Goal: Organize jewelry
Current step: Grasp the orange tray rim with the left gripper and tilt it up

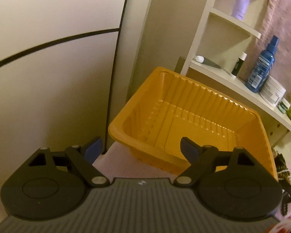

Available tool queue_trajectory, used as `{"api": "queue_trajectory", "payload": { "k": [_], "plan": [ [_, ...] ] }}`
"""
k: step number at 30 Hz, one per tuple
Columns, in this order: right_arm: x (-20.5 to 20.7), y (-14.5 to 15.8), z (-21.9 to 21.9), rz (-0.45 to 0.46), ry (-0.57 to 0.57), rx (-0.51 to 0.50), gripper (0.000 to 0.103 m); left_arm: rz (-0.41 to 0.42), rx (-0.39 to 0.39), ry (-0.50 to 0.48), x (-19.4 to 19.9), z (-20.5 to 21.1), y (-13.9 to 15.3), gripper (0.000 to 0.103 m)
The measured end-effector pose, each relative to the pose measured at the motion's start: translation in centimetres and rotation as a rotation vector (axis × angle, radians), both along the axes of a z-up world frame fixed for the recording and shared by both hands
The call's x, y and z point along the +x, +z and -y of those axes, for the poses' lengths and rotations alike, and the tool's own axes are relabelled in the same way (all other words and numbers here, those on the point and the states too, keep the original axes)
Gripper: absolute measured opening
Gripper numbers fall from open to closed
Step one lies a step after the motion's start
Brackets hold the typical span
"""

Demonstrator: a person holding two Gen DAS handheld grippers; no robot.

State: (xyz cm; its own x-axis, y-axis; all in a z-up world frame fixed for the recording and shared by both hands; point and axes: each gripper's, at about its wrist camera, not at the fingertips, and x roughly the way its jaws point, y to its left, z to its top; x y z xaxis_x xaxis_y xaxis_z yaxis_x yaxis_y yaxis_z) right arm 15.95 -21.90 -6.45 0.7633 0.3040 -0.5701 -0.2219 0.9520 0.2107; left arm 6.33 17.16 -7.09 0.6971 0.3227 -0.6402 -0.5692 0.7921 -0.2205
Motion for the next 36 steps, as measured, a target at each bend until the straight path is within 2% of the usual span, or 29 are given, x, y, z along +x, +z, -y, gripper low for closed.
{"api": "queue_trajectory", "payload": {
  "k": [5, 14, 18, 21, 27, 31, 33, 35, 36],
  "plan": [
    [1.1, -0.3, 0.3, -0.029, -0.012, 0.055, 0.102, 0.032, 0.025, 0.013, 1.0, -0.8, -1.0, 0.082],
    [2.0, -1.2, 0.5, -0.059, -0.036, 0.046, 0.102, 0.052, 0.115, 0.041, 2.8, -1.1, -2.8, 0.068],
    [2.0, -1.4, 0.6, -0.065, -0.035, 0.039, 0.102, 0.072, 0.134, 0.043, 3.1, -0.6, -3.3, 0.055],
    [2.0, -1.4, 0.6, -0.067, -0.032, 0.036, 0.102, 0.082, 0.159, 0.065, 3.2, -0.3, -3.4, 0.053],
    [1.6, -1.3, 0.6, -0.056, -0.007, 0.022, 0.102, 0.092, 0.195, 0.070, 2.4, -0.6, -2.9, 0.024],
    [0.9, -1.0, 0.1, -0.036, 0.035, -0.004, 0.102, 0.093, 0.203, 0.021, 2.5, -1.0, -2.2, 0.020],
    [0.6, -1.1, -0.3, -0.033, 0.075, -0.023, 0.093, 0.095, 0.205, -0.012, 2.6, -1.3, -1.8, 0.019],
    [0.4, -1.3, -0.8, -0.042, 0.117, -0.051, 0.081, 0.097, 0.207, -0.039, 2.0, -1.6, -1.3, 0.018],
    [0.3, -1.5, -1.0, -0.043, 0.134, -0.064, 0.078, 0.095, 0.213, -0.050, 2.0, -1.9, -1.0, 0.017]
  ]
}}
